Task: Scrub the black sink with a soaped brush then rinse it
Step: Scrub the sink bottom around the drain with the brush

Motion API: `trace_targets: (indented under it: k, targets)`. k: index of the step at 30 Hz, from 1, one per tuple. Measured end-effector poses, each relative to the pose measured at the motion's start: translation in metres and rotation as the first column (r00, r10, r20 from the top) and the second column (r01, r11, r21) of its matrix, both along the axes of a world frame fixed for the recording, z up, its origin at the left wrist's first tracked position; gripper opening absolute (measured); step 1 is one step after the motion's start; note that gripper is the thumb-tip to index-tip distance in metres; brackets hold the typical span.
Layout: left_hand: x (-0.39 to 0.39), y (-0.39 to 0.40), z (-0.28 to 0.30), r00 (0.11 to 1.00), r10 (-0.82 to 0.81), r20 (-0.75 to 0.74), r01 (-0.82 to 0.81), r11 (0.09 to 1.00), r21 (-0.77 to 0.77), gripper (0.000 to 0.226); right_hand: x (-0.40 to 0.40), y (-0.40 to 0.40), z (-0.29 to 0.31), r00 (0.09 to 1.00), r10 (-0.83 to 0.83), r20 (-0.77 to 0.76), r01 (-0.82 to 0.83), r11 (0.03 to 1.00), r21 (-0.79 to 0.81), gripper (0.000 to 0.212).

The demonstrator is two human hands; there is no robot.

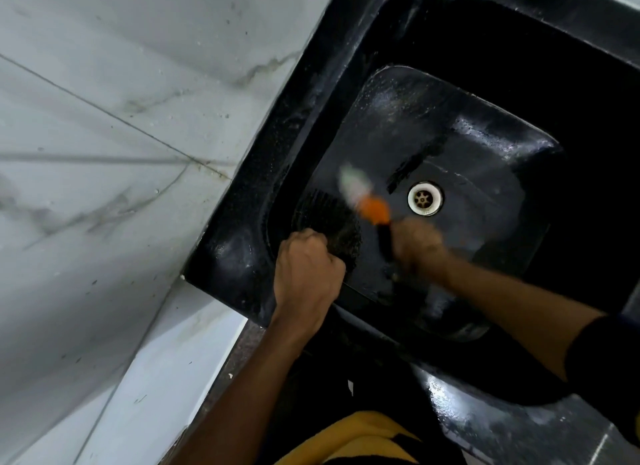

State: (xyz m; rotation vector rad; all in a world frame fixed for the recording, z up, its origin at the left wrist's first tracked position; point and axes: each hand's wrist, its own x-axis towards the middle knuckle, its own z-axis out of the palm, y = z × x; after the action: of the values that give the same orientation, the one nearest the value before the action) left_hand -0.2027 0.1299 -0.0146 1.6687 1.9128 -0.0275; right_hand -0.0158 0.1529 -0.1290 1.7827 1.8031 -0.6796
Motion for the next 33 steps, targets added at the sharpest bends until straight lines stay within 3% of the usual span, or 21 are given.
trace_targets:
  k: [2, 4, 5, 8, 10, 13, 15, 17, 21, 23, 26, 27, 29, 31, 32, 33]
  targets:
    - [0.001, 0.000, 0.000, 1.000, -0.008, -0.003, 0.008, 1.000, 0.005, 0.029, -0.022, -0.052, 0.008, 0.962, 0.242, -0.128, -0.254, 0.963, -0.089, 0.033]
    - [0.000, 0.000, 0.000, 1.000, -0.017, -0.010, 0.018, 1.000, 0.009, 0.030, -0.014, -0.048, 0.012, 0.940, 0.313, -0.133, -0.323, 0.944, -0.064, 0.035]
    - [0.000, 0.000, 0.000, 1.000, -0.022, -0.015, 0.023, 1.000, 0.009, 0.035, -0.004, -0.030, 0.009, 0.963, 0.256, -0.082, -0.260, 0.965, -0.041, 0.035]
    - [0.001, 0.000, -0.003, 1.000, -0.017, -0.016, 0.017, 1.000, 0.007, 0.045, 0.039, 0.031, 0.003, 0.986, -0.161, 0.037, 0.160, 0.987, 0.028, 0.037]
    - [0.001, 0.000, -0.003, 1.000, -0.009, -0.025, 0.009, 1.000, -0.005, 0.044, 0.044, 0.035, 0.000, 0.970, -0.242, 0.028, 0.240, 0.968, 0.066, 0.034]
    - [0.001, 0.000, -0.003, 0.999, -0.013, -0.033, 0.012, 1.000, -0.013, 0.038, 0.000, -0.015, 0.000, 0.993, -0.003, -0.116, -0.015, 0.989, -0.148, 0.024]
    - [0.001, 0.000, -0.002, 0.999, -0.024, -0.033, 0.024, 1.000, -0.016, 0.035, -0.014, -0.051, 0.002, 0.959, 0.159, -0.233, -0.211, 0.953, -0.218, 0.027]
    - [0.001, 0.000, -0.001, 0.999, -0.025, -0.028, 0.025, 1.000, -0.015, 0.033, -0.007, -0.037, 0.002, 0.960, 0.196, -0.201, -0.232, 0.956, -0.177, 0.028]
    - [0.002, 0.001, -0.002, 1.000, -0.019, -0.020, 0.019, 0.999, -0.026, 0.043, 0.011, 0.013, 0.003, 0.999, 0.037, 0.016, -0.037, 0.999, 0.014, 0.034]
    - [0.000, 0.000, -0.002, 1.000, -0.019, -0.012, 0.019, 0.999, -0.030, 0.041, -0.006, 0.003, 0.011, 0.989, 0.142, -0.028, -0.142, 0.990, 0.012, 0.033]
    - [0.001, 0.000, 0.000, 1.000, -0.006, -0.011, 0.006, 1.000, -0.019, 0.032, -0.028, -0.040, 0.024, 0.932, 0.297, -0.209, -0.336, 0.923, -0.186, 0.029]
    - [0.001, 0.000, -0.001, 1.000, -0.018, -0.019, 0.017, 1.000, -0.018, 0.033, -0.020, -0.038, 0.022, 0.933, 0.290, -0.213, -0.325, 0.934, -0.150, 0.028]
    - [0.000, 0.001, -0.002, 0.999, -0.039, -0.026, 0.039, 0.999, -0.023, 0.042, 0.002, -0.010, 0.010, 0.991, 0.053, -0.121, -0.060, 0.997, -0.058, 0.031]
    - [0.000, 0.000, -0.005, 0.999, -0.033, -0.025, 0.033, 0.999, -0.026, 0.049, 0.032, 0.020, -0.001, 0.963, -0.270, -0.020, 0.270, 0.962, 0.040, 0.033]
    - [0.000, 0.000, -0.006, 0.999, -0.031, -0.023, 0.031, 0.999, -0.025, 0.048, 0.041, 0.026, -0.003, 0.930, -0.367, 0.011, 0.365, 0.927, 0.091, 0.033]
    - [0.000, 0.000, -0.007, 0.999, -0.038, -0.025, 0.038, 0.999, -0.022, 0.046, 0.041, 0.023, -0.005, 0.935, -0.355, 0.021, 0.350, 0.930, 0.112, 0.033]
